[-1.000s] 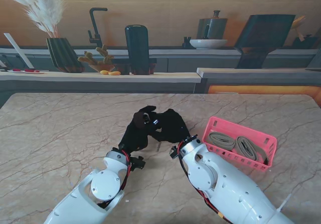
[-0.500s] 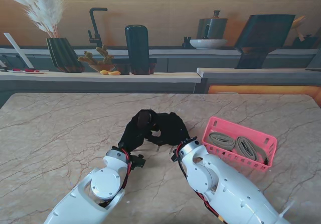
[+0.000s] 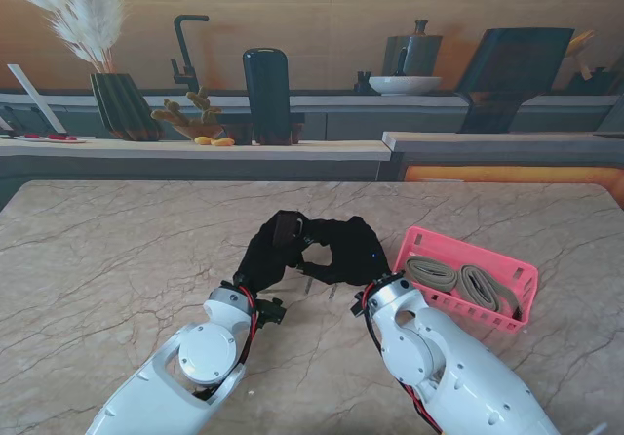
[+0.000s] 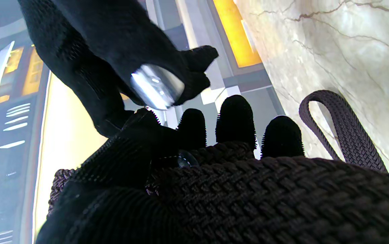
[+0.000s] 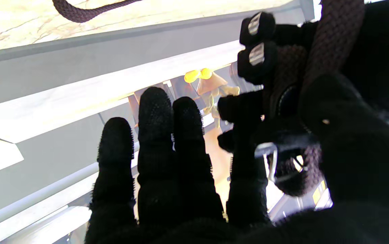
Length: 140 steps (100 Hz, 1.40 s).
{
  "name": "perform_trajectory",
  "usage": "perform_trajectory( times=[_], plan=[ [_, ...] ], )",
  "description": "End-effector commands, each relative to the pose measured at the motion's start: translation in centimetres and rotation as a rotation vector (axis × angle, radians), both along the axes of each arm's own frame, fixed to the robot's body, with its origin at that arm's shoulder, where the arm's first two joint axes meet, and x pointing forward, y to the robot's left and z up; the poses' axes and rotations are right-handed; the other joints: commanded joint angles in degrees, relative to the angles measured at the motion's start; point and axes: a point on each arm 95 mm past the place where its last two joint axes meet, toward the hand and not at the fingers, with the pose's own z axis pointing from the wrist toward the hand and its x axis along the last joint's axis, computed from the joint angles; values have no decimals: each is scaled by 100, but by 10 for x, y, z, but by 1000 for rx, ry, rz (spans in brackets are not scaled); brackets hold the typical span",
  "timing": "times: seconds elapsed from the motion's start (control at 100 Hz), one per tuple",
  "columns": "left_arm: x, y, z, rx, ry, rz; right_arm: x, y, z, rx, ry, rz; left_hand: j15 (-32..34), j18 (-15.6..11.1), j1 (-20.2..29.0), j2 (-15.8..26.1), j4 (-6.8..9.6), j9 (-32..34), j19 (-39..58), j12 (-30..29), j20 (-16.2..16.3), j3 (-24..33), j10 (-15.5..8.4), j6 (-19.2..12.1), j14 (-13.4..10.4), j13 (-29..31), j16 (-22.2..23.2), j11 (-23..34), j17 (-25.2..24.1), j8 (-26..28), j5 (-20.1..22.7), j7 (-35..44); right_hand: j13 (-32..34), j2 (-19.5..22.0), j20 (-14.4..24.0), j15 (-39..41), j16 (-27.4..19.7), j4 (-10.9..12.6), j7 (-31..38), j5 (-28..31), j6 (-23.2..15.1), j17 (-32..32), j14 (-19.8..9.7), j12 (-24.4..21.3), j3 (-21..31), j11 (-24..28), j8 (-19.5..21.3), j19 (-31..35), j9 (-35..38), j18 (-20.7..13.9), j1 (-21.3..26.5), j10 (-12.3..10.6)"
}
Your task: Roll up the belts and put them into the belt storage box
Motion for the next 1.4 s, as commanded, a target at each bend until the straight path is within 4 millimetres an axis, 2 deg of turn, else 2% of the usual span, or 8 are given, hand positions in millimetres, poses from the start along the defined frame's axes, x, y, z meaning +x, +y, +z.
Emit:
perform_trajectory(
  times=[0.0, 0.29, 0.41, 0.57, 0.66, 1.02, 1.26, 1.39],
  plan=[
    [-1, 4, -5, 7, 19, 7, -2, -7, 5, 18, 1, -10, 497, -134, 355, 273, 221, 494, 493, 449, 209, 83, 17, -81, -360, 344, 275, 1203, 202, 145, 31, 315, -11, 166, 100, -51, 76, 262, 34, -288, 964, -32, -129, 16, 49, -111, 106, -61, -68, -18, -163, 51],
    [1, 3, -7, 54, -8, 3, -3, -6, 6, 52, 34, 26, 1543, -79, -432, -210, 349, 990, 1634, 233, 51, 499, -95, 8, -758, 1338, 290, 2224, 1155, 517, 195, 772, 128, 362, 185, -168, 114, 239, 164, -150, 411, 88, -232, 18, 1277, -248, 234, -157, 108, -127, 117, -78],
    [3, 3, -8, 79, -19, 10, -4, -1, 6, 58, 19, 60, 1912, -94, -773, -460, 353, 1150, 1942, 386, -10, 773, -260, 3, -983, 1595, 368, 2624, 1408, 880, 180, 1086, 175, 644, 232, -187, 120, -245, 727, -203, 3, 127, -269, 17, 979, -280, -310, -192, 160, -151, 666, -107],
    [5, 4, -9, 107, -32, 31, -9, -2, 10, 81, 3, 71, 2321, -174, -1106, -755, 315, 1376, 2291, 680, -114, 1084, -420, -62, -1311, 1901, 457, 3217, 1739, 1376, 243, 1526, 191, 385, 247, -228, 111, 183, 478, -150, 412, 137, -321, 14, 1368, -305, -231, -206, 164, -161, 203, -156],
    [7, 4, -9, 130, -50, 41, -13, -7, 13, 91, -8, 58, 2391, -177, -1224, -815, 293, 1481, 2364, 786, -188, 1193, -508, -126, -1377, 1991, 432, 3439, 1849, 1629, 285, 1758, 210, 103, 238, -237, 112, 161, 350, -157, 579, 165, -333, 25, 1376, -299, -127, -238, 171, -158, -19, -169],
    [13, 3, -14, 276, -144, 21, -13, -13, 18, 152, 32, 1, 2494, 162, -957, -457, 188, 1637, 2463, 900, -323, 772, -437, 65, -1227, 2132, 265, 3605, 2155, 2110, 337, 2020, 388, 707, 436, -219, 212, 190, -369, -622, 1349, 381, -228, 1, -911, -340, 19, -282, 242, -96, -905, -59],
    [14, 3, -15, 326, -192, 8, -1, 4, 15, 141, 78, 30, 2545, 205, -1093, -756, 278, 1742, 2433, 825, -525, 1123, -416, 71, -1242, 2134, 120, 3588, 2312, 2081, 444, 2120, 806, 840, 559, 16, 276, 312, -356, -452, 1344, 652, -224, -92, -713, -271, 102, 8, 678, -113, -881, -133],
    [15, 4, -15, 344, -210, 3, 3, 13, 11, 137, 127, 51, 2574, 235, -1169, -841, 340, 1747, 2436, 812, -618, 1454, -416, 82, -1245, 2133, 61, 3587, 2361, 2105, 425, 2115, 882, 877, 585, 208, 341, 234, -158, -176, 1111, 669, -213, -159, 70, -149, 236, 170, 812, -113, -754, -133]
  ],
)
